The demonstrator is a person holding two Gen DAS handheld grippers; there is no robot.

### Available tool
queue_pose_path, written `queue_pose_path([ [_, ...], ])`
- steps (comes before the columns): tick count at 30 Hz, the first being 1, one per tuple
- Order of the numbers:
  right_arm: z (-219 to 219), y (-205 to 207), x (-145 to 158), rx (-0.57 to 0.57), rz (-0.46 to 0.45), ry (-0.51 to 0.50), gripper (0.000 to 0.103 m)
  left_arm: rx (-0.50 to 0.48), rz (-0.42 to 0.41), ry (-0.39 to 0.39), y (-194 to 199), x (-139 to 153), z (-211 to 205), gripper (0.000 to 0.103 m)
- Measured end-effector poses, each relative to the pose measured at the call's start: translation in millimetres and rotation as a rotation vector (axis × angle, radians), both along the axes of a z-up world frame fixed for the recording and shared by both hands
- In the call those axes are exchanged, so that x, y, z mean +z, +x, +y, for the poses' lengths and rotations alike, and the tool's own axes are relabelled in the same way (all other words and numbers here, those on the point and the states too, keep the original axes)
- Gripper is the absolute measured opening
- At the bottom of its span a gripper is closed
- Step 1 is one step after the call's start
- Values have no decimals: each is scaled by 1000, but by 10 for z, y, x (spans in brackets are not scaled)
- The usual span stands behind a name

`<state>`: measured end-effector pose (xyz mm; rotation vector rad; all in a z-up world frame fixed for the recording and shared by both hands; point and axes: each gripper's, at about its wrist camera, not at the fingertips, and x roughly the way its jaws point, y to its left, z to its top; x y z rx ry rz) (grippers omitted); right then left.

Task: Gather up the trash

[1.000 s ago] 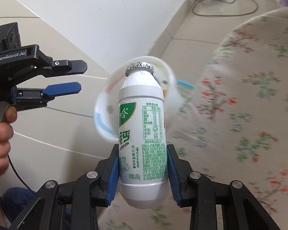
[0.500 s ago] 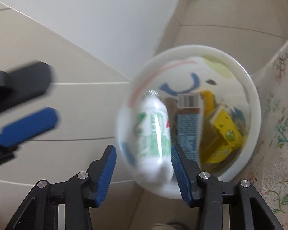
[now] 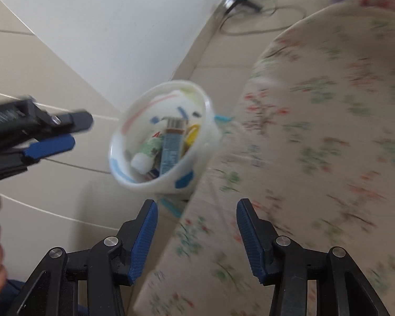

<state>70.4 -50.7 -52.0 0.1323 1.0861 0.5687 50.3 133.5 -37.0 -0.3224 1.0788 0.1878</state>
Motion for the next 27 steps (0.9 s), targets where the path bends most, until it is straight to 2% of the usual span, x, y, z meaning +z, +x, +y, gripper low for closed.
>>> queue_pose_path([
  [5,-479,-669,258,-17,-118,-42,59,-41,-111,125,-720,231,-585,52],
  [7,-622,-962,348,-10,-173,-64,59,-54,-157,181,-976,334,-807,60],
  [8,-703,-1114,394,-3,-201,-71,60,-58,-165,199,-1065,353,-901,68],
  [10,-878,-1371,466,-11,-247,-65,64,-61,-172,230,-1274,394,-1064,69],
  [12,-1048,-1539,495,-35,-261,-42,68,-59,-170,238,-1422,438,-1168,69],
  [17,-1304,-1828,612,-96,-291,-52,68,-48,-174,194,-1633,586,-1245,70],
  [21,-1371,-1928,720,-112,-315,-30,75,-27,-230,193,-1867,752,-1203,71],
  [27,-1377,-2109,886,-79,-378,-10,75,-7,-333,204,-2244,971,-1177,77],
])
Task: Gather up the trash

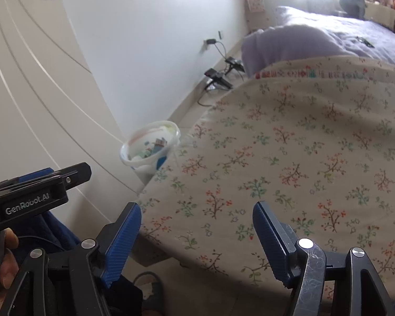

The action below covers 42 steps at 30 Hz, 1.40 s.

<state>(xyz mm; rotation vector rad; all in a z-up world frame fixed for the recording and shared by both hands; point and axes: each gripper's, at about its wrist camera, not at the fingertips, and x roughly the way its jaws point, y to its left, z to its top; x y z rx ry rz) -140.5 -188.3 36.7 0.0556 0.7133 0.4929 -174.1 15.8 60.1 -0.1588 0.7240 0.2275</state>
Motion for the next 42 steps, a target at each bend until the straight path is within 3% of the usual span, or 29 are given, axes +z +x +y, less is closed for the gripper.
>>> queue_pose_path([
  [9,21,-132,127,4,-75,-10,82,-36,-52,23,-185,135,-90,78],
  [14,-19,-136,132,-14,-78,-6,83,-51,-31,-5,-177,92,-77,79],
  [24,-32,-158,156,-4,-82,-14,88,-44,-16,47,-123,71,-121,84],
  [29,-27,-141,136,-20,-89,-32,96,-18,7,54,-77,32,-115,84],
  [33,-53,-116,127,-31,-83,-33,97,13,28,90,-35,14,-113,84],
  [42,-58,-96,124,-42,-82,-35,98,21,42,79,0,7,-100,84],
])
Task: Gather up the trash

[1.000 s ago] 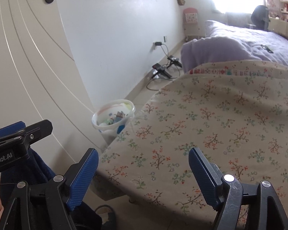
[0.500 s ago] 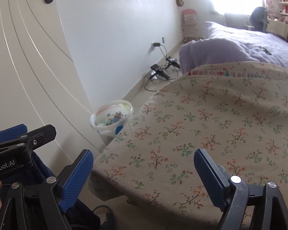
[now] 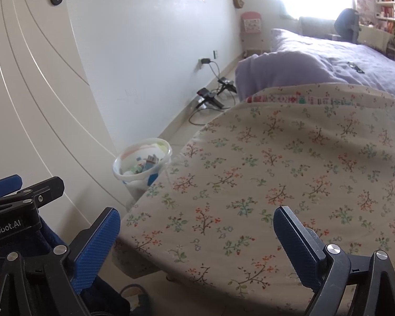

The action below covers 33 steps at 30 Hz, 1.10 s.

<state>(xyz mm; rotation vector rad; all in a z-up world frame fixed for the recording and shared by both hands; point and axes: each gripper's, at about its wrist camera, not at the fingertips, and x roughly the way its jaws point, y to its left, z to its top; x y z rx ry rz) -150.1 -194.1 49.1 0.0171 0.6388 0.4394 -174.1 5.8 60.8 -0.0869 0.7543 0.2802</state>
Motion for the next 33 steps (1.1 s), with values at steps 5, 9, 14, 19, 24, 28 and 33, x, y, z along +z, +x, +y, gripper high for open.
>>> queue_pose_path([
  [5,2,5,-6,-1,1,3,99,-3,4,-3,-1,-20,-15,84],
  [9,-5,13,-10,-8,4,6,100,-1,4,0,2,-24,-19,84],
  [14,-1,5,-6,-13,1,14,101,0,-3,-4,-4,-7,-22,84],
  [19,-1,-11,2,-20,-5,10,102,-3,2,-4,-3,-10,-35,84],
  [24,-19,3,-2,-28,-1,13,102,-2,3,-5,-8,-11,-35,84],
  [28,-30,-3,6,-32,-2,16,102,3,4,3,-9,-13,-37,84],
  [33,-30,-11,10,-32,-2,19,102,1,0,7,-6,-11,-31,84],
])
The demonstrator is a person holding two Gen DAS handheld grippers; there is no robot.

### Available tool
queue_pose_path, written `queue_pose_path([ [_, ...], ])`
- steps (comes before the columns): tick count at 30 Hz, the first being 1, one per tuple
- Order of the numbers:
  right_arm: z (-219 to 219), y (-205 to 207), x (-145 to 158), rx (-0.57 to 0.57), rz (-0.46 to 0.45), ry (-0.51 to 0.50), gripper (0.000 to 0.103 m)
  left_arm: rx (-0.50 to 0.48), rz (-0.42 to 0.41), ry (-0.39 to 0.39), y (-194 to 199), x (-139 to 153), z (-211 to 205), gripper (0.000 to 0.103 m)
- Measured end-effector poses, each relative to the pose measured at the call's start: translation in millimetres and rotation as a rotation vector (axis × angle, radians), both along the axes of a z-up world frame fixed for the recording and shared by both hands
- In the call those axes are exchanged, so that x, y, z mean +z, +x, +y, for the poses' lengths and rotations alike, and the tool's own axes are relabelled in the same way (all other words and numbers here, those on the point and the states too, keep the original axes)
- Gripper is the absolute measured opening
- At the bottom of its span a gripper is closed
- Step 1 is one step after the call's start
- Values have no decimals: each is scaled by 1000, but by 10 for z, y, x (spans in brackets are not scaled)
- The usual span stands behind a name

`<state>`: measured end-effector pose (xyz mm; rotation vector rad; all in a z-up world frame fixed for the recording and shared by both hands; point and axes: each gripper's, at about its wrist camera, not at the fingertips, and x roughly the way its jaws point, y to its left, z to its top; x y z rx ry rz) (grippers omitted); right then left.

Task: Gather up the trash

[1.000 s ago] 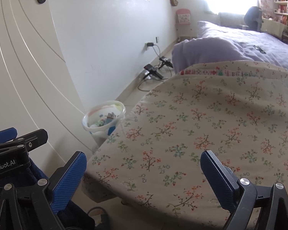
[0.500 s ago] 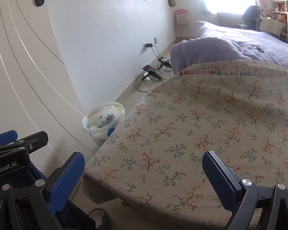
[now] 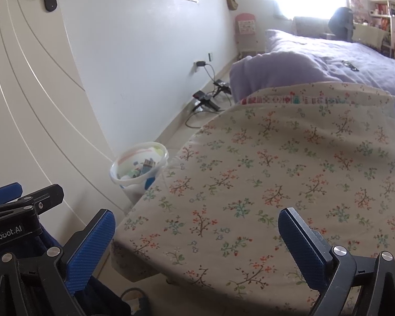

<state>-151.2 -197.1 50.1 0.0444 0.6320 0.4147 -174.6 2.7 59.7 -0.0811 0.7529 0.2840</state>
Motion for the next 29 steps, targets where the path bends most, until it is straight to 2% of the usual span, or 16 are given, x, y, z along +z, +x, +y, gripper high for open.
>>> queue_pose_path([
  [29,45,-18,-26,8,7,2,102,-9,-1,5,-12,3,-27,84],
])
